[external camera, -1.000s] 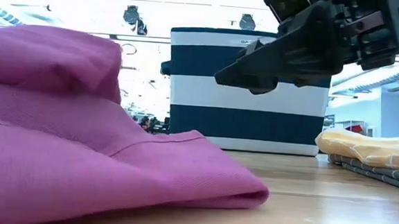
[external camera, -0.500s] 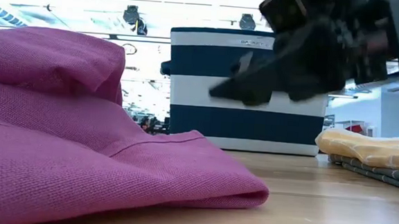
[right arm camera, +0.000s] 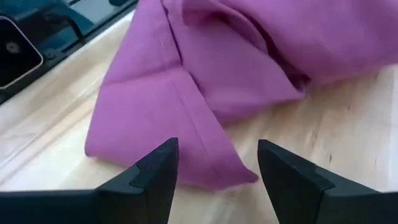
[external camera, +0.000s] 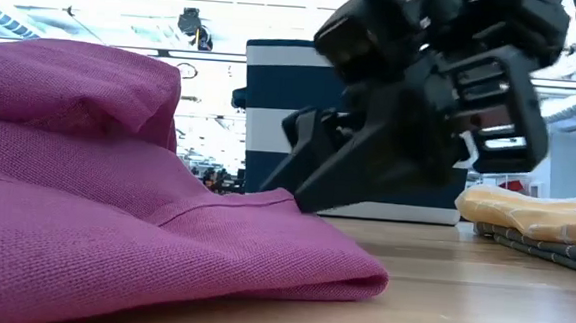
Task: Fold towel
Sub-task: Fold the purple towel
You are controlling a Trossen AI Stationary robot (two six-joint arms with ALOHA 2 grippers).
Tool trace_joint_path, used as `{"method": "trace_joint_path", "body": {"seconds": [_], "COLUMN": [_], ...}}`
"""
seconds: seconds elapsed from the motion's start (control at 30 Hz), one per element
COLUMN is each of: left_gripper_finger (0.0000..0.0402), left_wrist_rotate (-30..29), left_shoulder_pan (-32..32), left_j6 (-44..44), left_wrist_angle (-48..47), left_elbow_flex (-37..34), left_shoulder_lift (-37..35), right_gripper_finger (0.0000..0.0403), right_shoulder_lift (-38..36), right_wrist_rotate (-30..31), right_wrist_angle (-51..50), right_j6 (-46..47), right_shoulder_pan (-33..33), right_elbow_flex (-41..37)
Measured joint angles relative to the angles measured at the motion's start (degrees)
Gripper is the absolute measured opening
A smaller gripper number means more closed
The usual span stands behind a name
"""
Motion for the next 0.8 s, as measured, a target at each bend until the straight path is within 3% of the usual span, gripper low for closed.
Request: {"method": "trace_joint_path", "body": {"seconds": [0.17,0.47,0.8], "left_gripper_finger": [0.0193,0.0193,0.0193], "left_wrist_rotate": [0.0,0.0,0.0], "left_shoulder_pan": [-0.1,-0.1,-0.1], "left_j6": [0.1,0.2,2.0], "left_wrist_angle": [0.2,0.1,1.0], "left_elbow_flex": [0.0,0.0,0.0], "left_shoulder_lift": [0.0,0.0,0.0], "right_gripper_finger": [0.0165,0.0009,0.0001], "right_shoulder_lift": [0.0,0.0,-2.8], "right_wrist_rotate": [-2.2,-7.3,-4.2], "right_wrist_angle": [-2.7,-5.6,-8.5], "right_j6": [-0.2,-1.2,0.7], "right_shoulder_pan": [-0.3,0.3,3.0], "right_elbow_flex": [1.1,1.1,1.1]}}
